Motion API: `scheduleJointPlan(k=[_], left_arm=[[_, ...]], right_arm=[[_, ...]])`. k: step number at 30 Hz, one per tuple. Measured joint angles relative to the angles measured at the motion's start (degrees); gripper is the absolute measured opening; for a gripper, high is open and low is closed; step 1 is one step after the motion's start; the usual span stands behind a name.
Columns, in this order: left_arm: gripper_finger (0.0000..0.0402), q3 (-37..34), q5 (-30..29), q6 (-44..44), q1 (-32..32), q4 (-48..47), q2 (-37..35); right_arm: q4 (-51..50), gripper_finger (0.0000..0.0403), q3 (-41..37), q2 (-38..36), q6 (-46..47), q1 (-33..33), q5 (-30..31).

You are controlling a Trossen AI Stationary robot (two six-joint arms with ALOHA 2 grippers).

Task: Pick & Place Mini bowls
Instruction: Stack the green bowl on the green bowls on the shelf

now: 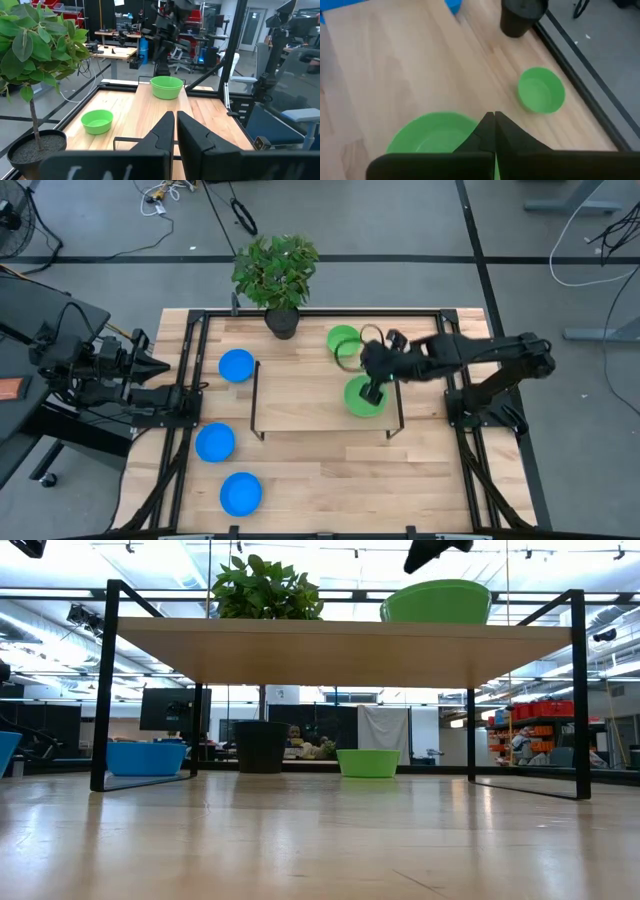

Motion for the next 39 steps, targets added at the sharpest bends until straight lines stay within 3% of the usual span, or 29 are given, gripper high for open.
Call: scheduleJointPlan(k=[19, 39], left_arm=[[0.0023, 0.00, 0.00, 0.00, 0.00, -0.01, 0.00], [0.0023, 0.00, -0.01, 0.02, -0.01, -0.01, -0.01]], right_arm=[[4.66, 0.0000, 4.43, 1.53, -10.80, -27.14, -19.78], [6.86, 0.0012, 3.21, 12.84, -15.13, -38.71, -23.24]])
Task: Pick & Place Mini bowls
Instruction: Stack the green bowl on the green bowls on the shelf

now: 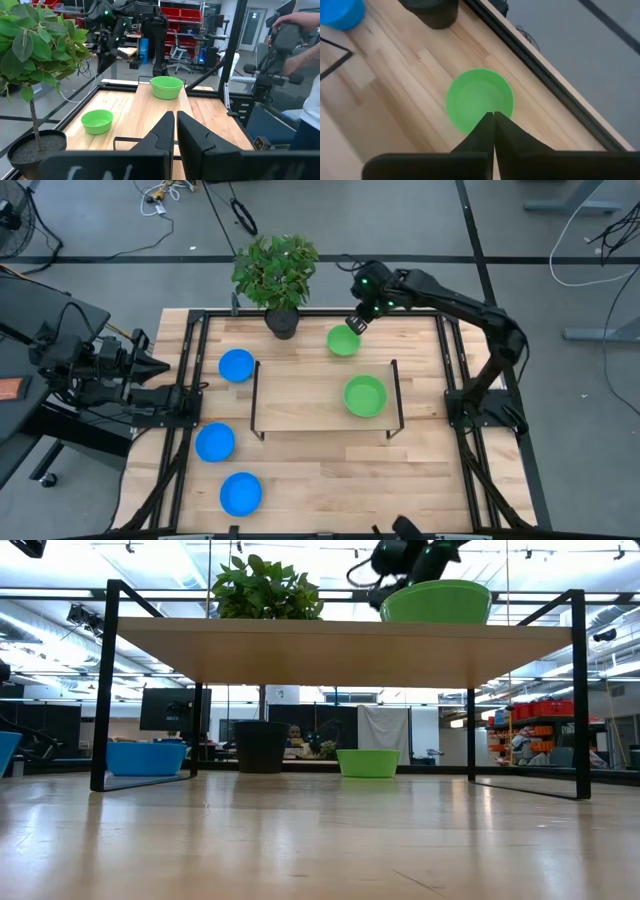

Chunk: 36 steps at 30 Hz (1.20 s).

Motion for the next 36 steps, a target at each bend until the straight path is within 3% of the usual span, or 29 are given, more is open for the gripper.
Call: scheduleJointPlan(k=[12, 27, 36], left_arm=[[0.0023, 0.00, 0.01, 0.00, 0.01, -0.01, 0.00], [0.0023, -0.01, 0.01, -0.02, 0.02, 0.00, 0.01], [0.0023, 0.00, 0.01, 0.00, 0.01, 0.01, 0.01]], right_arm=[[0.77, 0.0056, -0.02, 8.00, 3.91, -3.09, -2.91], [0.39, 0.0144, -0.02, 12.04, 6.46, -5.26, -2.91], [0.34, 0.0176, -0.02, 15.10, 7.14, -5.49, -2.93]])
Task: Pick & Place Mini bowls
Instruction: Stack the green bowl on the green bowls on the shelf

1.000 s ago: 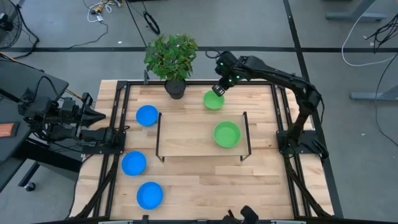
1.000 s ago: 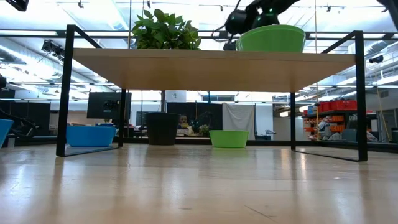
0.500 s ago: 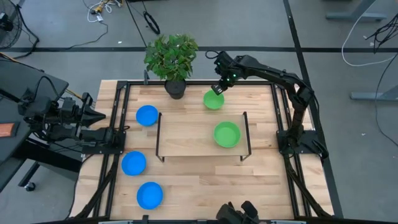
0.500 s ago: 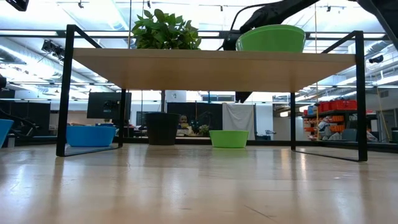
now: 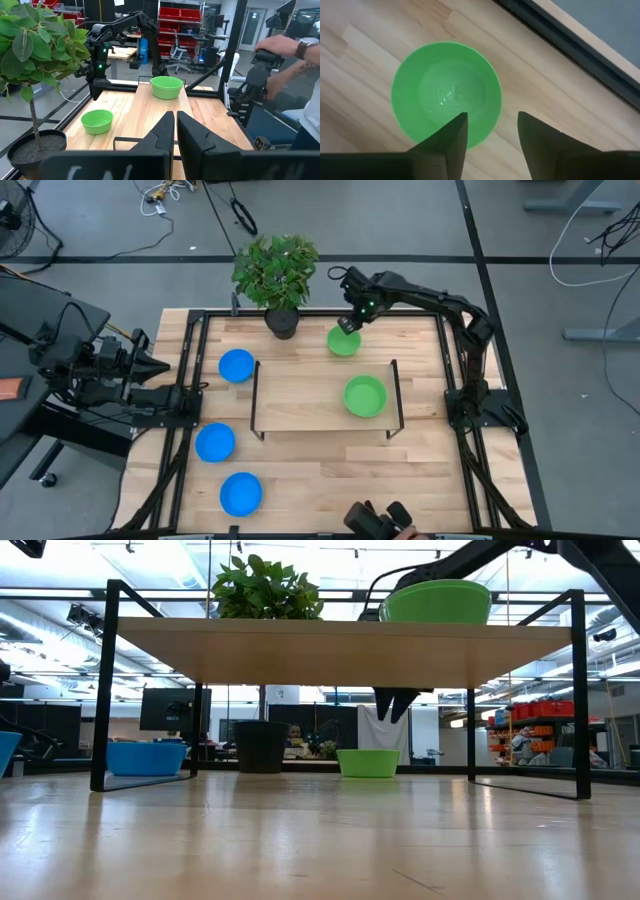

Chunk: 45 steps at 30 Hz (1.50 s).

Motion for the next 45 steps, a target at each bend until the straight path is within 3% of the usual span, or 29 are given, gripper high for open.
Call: scheduleJointPlan(k=[15, 27, 36, 45], left_arm=[[0.0023, -0.02, 0.00, 0.00, 0.00, 0.00, -0.02], [0.0023, -0.01, -0.01, -0.02, 0.01, 0.00, -0.02], [0.0023, -0.02, -0.01, -0.02, 0.01, -0.02, -0.02], [0.0023, -0.02, 0.01, 0.00, 0.00, -0.02, -0.01]], right_arm=[[-0.07, 0.0183, -0.04, 2.44, 0.31, -0.73, -1.40], [0.76, 0.0183, -0.40, -0.75, 1.50, -0.58, -2.30], [8.60, 0.0183, -11.87, -7.81, 4.48, 0.49, -4.66], [9.66, 0.0183, -15.92, -9.95, 8.35, 0.27, -3.82]])
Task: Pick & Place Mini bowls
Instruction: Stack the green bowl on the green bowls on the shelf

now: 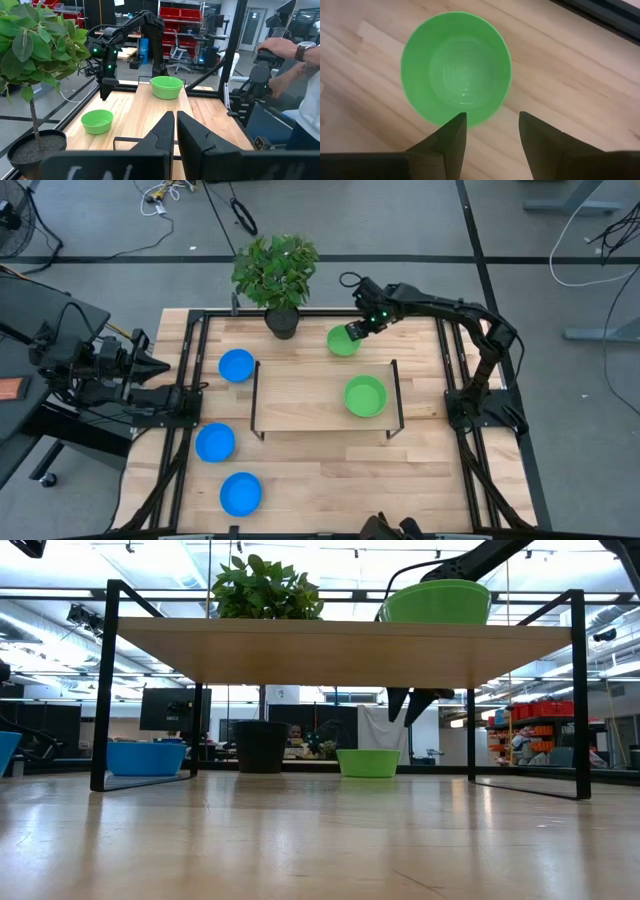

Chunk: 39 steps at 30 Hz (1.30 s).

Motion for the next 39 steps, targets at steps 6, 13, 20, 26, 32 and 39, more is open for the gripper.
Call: scheduleJointPlan(k=[6, 13, 20, 26, 32, 39], left_arm=[[0.0023, 0.01, -0.02, 0.01, -0.01, 0.01, -0.01], [0.0023, 0.02, 0.00, -0.02, 0.00, 0.00, -0.02], [0.0023, 0.02, 0.00, -0.02, 0.01, 0.00, -0.01], [0.0023, 0.01, -0.01, 0.00, 0.01, 0.01, 0.00], [0.0023, 0.02, -0.02, 0.01, 0.01, 0.03, 0.00], [0.0023, 0.01, 0.00, 0.01, 0.01, 0.02, 0.00]], right_arm=[[1.57, 0.0183, -1.48, 0.00, 2.75, -0.08, 0.00], [2.34, 0.0183, -1.81, 0.37, 3.81, -0.41, 0.00], [4.20, 0.0183, -1.81, 2.92, 6.19, -0.41, 0.00], [5.39, 0.0183, -1.81, 4.38, 6.22, -0.63, 0.00], [6.43, 0.0183, -1.81, 5.94, 6.47, -0.76, 0.00], [6.35, 0.0183, -1.81, 7.68, 6.43, -0.79, 0.54]])
